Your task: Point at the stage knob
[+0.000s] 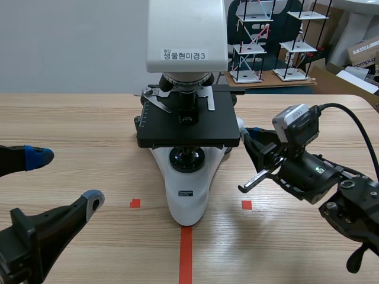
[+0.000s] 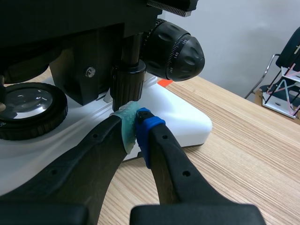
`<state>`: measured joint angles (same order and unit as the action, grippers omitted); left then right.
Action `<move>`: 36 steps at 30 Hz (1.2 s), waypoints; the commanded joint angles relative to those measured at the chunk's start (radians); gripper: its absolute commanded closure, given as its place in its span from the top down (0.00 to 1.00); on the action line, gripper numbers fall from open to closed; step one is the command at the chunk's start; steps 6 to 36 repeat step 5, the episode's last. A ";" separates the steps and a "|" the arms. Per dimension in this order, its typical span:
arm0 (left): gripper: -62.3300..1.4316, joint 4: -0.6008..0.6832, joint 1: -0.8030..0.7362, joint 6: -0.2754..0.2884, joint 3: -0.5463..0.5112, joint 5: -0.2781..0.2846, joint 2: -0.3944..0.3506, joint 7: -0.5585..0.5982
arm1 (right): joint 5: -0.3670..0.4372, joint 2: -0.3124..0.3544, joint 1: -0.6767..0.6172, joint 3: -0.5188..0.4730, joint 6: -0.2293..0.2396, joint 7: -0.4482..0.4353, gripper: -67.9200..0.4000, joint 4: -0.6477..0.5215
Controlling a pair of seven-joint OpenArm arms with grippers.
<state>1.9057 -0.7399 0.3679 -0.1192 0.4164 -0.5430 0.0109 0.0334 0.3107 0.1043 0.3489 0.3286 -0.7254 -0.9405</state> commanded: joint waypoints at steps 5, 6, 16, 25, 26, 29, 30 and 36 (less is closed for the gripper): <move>1.00 0.021 -0.007 0.001 -0.005 0.007 0.005 0.014 | 0.011 0.008 0.012 -0.005 -0.001 -0.015 0.01 -0.014; 1.00 0.021 -0.007 0.001 -0.005 0.007 0.005 0.014 | 0.011 0.008 0.012 -0.005 -0.001 -0.015 0.01 -0.014; 1.00 0.021 -0.007 0.001 -0.005 0.007 0.005 0.014 | 0.011 0.008 0.012 -0.005 -0.001 -0.015 0.01 -0.014; 1.00 0.021 -0.007 0.001 -0.005 0.007 0.005 0.014 | 0.011 0.008 0.012 -0.005 -0.001 -0.015 0.01 -0.014; 1.00 0.021 -0.007 0.001 -0.005 0.007 0.005 0.014 | 0.011 0.008 0.012 -0.005 -0.001 -0.015 0.01 -0.014; 1.00 0.021 -0.007 0.001 -0.005 0.007 0.005 0.014 | 0.011 0.008 0.012 -0.005 -0.001 -0.015 0.01 -0.014; 1.00 0.021 -0.007 0.001 -0.005 0.007 0.005 0.014 | 0.011 0.008 0.012 -0.005 -0.001 -0.015 0.01 -0.014; 1.00 0.021 -0.007 0.001 -0.005 0.007 0.005 0.014 | 0.011 0.008 0.012 -0.005 -0.001 -0.015 0.01 -0.014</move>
